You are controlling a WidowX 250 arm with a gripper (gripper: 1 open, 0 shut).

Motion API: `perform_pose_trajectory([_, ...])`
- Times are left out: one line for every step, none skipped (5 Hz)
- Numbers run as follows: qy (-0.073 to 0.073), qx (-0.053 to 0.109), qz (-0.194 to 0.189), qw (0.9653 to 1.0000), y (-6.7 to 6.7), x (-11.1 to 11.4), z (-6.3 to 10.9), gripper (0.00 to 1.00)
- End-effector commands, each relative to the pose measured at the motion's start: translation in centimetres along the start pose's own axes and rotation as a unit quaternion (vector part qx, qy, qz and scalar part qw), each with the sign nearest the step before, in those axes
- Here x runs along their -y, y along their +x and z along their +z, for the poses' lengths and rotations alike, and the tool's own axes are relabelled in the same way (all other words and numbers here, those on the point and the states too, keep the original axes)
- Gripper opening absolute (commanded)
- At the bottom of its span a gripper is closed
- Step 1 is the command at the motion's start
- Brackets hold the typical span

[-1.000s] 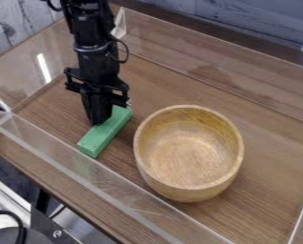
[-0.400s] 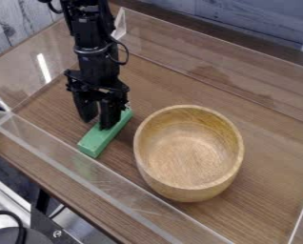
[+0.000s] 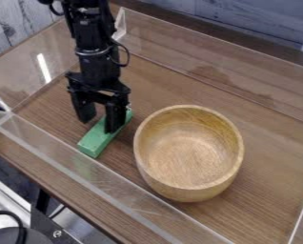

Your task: Put the green block in the brown bowl

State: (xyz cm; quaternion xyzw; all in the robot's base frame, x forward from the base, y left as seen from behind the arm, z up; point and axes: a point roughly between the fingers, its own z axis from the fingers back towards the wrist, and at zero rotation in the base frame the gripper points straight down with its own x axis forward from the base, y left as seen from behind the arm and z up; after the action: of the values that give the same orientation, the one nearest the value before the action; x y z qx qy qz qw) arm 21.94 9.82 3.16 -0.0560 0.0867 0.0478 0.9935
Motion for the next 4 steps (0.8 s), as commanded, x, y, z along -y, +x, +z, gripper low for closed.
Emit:
perform_pose_trajectory([0.009, 0.021, -0.003, 0.9997, 0.92, -0.09, 0.54, 1.00])
perform_pose_trajectory([0.008, 0.022, -0.004, 0.9997, 1.02, -0.03, 0.08, 1.00])
perform_pose_trajectory([0.006, 0.024, -0.004, 0.9997, 1.06, 0.02, -0.21, 1.00])
perform_pose_trajectory([0.003, 0.025, -0.005, 0.9997, 1.09, 0.08, -0.46, 1.00])
